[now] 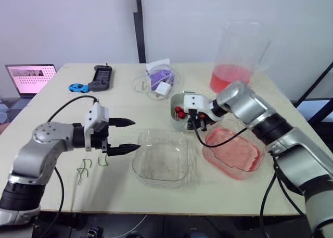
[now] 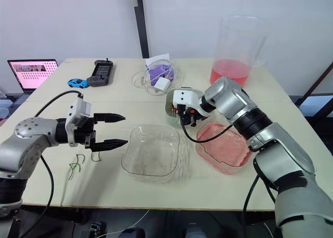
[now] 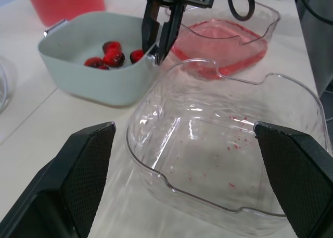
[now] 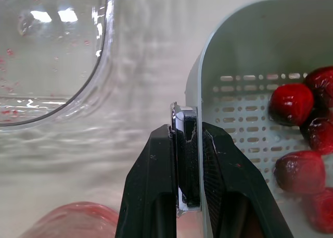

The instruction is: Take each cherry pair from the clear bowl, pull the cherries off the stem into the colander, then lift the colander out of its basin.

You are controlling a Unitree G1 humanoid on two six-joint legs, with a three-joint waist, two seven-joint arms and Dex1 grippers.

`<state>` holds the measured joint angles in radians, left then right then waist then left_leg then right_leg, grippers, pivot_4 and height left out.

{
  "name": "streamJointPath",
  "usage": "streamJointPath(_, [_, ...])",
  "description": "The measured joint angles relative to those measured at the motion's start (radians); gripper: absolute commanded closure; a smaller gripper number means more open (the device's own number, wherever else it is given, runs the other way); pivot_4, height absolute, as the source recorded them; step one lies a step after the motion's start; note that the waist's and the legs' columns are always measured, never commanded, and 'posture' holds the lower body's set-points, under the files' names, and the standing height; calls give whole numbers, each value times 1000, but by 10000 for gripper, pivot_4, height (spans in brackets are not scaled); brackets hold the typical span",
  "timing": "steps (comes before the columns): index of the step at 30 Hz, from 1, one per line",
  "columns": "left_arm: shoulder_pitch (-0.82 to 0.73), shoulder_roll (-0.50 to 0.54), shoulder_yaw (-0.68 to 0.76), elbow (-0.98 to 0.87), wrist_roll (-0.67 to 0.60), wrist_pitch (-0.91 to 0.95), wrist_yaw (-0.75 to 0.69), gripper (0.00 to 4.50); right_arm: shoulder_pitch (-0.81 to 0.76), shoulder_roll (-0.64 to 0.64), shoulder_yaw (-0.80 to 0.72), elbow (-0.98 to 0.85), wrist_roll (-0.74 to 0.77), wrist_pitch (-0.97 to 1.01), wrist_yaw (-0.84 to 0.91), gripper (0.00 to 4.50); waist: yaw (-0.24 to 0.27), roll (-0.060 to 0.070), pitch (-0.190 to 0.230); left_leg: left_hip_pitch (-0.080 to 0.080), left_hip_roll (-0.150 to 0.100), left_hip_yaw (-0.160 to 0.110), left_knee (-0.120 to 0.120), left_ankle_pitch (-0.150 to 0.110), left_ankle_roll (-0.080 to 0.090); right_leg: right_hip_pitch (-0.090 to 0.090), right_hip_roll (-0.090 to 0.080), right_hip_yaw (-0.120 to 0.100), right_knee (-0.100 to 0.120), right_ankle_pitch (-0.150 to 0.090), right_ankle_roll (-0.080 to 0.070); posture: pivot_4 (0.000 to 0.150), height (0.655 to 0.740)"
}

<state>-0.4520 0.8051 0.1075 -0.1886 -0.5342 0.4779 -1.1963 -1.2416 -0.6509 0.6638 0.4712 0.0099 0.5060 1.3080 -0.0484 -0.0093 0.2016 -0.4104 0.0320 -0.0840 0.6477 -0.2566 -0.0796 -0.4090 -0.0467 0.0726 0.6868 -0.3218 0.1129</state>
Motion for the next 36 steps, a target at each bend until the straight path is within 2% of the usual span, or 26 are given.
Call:
streamJointPath(2, [18, 5, 7, -21, -11, 11, 8, 0, -3, 21, -7, 29, -14, -16, 24, 43242, 0, 0, 0, 0, 0, 0, 0, 0, 0, 0, 0, 0, 0, 0, 0, 1500, 7332])
streamJointPath(4, [30, 15, 9, -33, -21, 19, 15, 0, -10, 41, -11, 66, -33, -28, 39, 32754, -2, 0, 0, 0, 0, 0, 0, 0, 0, 0, 0, 0, 0, 0, 0, 1500, 7332])
streamJointPath(11, [26, 14, 28, -39, -47, 51, 53, 0, -65, 36, -79, 104, -72, -49, 73, 238, -1, 0, 0, 0, 0, 0, 0, 0, 0, 0, 0, 0, 1, 0, 0, 1500, 7332])
streamJointPath(15, [-7, 6, 27, -14, -74, 103, 81, 0, -123, -22, -174, 67, -64, -4, 88, 238, 3, 0, 0, 0, 0, 0, 0, 0, 0, 0, 0, 0, 0, 0, 0, 1500, 7332])
streamJointPath(20, [-52, -3, 29, 22, -131, 181, 89, 0, -65, -205, -356, -146, 21, 102, 131, 238, 9, 0, 0, 0, 0, -1, 0, 0, 0, 1, -1, -1, -1, 0, 0, 1500, 7332])
streamJointPath(24, [-83, -9, 33, 84, -127, 193, 121, 0, 157, -361, -591, -318, 141, 220, 114, 238, 7, 0, 0, 1, 0, -1, 0, 0, 0, 2, 0, -1, -1, 0, 0, 1500, 7332])
streamJointPath(28, [-118, -9, 37, 155, -73, 140, 157, 0, 465, -434, -822, -458, 223, 291, 57, 238, 4, 0, 0, 2, 0, 0, -1, 0, 1, 2, 0, 0, 0, 0, 0, 1500, 7332])
streamJointPath(31, [-118, 8, 38, 220, -26, 88, 153, 0, 642, -418, -1022, -545, 287, 365, 6, 238, 2, 1, 0, 2, 0, 1, 0, 0, 1, 2, 0, 1, 1, 0, 0, 1500, 7332])
streamJointPath(32, [-114, 16, 34, 234, -10, 67, 147, 0, 736, -385, -1135, -607, 305, 361, -24, 238, 5, -1, -1, 2, 0, 0, -1, 0, 0, 2, 1, 0, 0, 0, 0, 1500, 7332])
streamJointPath(36, [-78, 38, 42, 277, 5, 52, 120, 0, 997, -291, -1307, -716, 327, 327, -96, 238, 6, -1, -2, 3, 0, 1, 0, 0, 0, 5, 0, 0, 0, 0, 0, 1500, 7332])
